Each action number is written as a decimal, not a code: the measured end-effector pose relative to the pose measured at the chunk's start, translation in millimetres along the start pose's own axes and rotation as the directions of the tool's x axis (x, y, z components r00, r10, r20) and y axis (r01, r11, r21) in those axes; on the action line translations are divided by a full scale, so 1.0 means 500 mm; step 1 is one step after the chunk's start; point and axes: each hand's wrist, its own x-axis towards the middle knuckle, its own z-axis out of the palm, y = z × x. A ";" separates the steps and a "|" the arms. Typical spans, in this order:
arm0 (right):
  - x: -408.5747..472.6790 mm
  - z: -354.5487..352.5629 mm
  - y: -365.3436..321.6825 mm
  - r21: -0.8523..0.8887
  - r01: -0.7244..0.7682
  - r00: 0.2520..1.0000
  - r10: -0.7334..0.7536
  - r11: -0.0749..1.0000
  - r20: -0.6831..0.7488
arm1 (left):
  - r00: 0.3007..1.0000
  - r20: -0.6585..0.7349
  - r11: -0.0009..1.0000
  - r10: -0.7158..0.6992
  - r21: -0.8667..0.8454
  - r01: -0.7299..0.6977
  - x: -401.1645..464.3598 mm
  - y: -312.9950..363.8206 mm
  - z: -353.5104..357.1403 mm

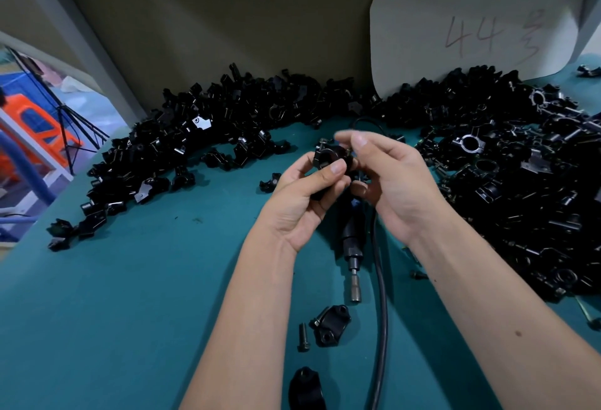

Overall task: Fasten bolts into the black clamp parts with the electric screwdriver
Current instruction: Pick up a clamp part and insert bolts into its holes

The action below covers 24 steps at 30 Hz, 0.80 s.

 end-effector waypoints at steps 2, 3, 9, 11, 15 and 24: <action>0.001 0.003 0.000 -0.050 0.038 0.998 -0.040 0.998 -0.044 | 1.000 0.000 1.000 0.010 0.003 -0.010 0.000 0.000 -0.003; 0.001 0.005 0.001 -0.072 0.049 0.994 -0.056 0.996 -0.089 | 1.000 0.002 1.000 0.015 0.017 -0.015 -0.001 -0.001 -0.003; 0.002 -0.002 0.003 -0.028 0.041 0.999 -0.042 0.999 -0.025 | 1.000 -0.010 1.000 0.003 -0.002 -0.003 0.000 -0.006 0.004; 0.004 0.000 0.006 -0.065 0.061 0.997 -0.064 0.996 -0.052 | 1.000 -0.010 1.000 0.015 0.008 -0.015 0.000 -0.005 0.000; 0.009 0.001 0.012 -0.095 0.081 0.989 -0.092 0.992 -0.118 | 1.000 -0.011 0.999 0.024 0.042 -0.024 -0.002 -0.010 0.002; 0.017 -0.003 0.023 -0.138 0.073 0.980 -0.097 0.988 -0.172 | 0.996 -0.032 0.992 0.079 0.105 -0.076 -0.001 -0.014 -0.006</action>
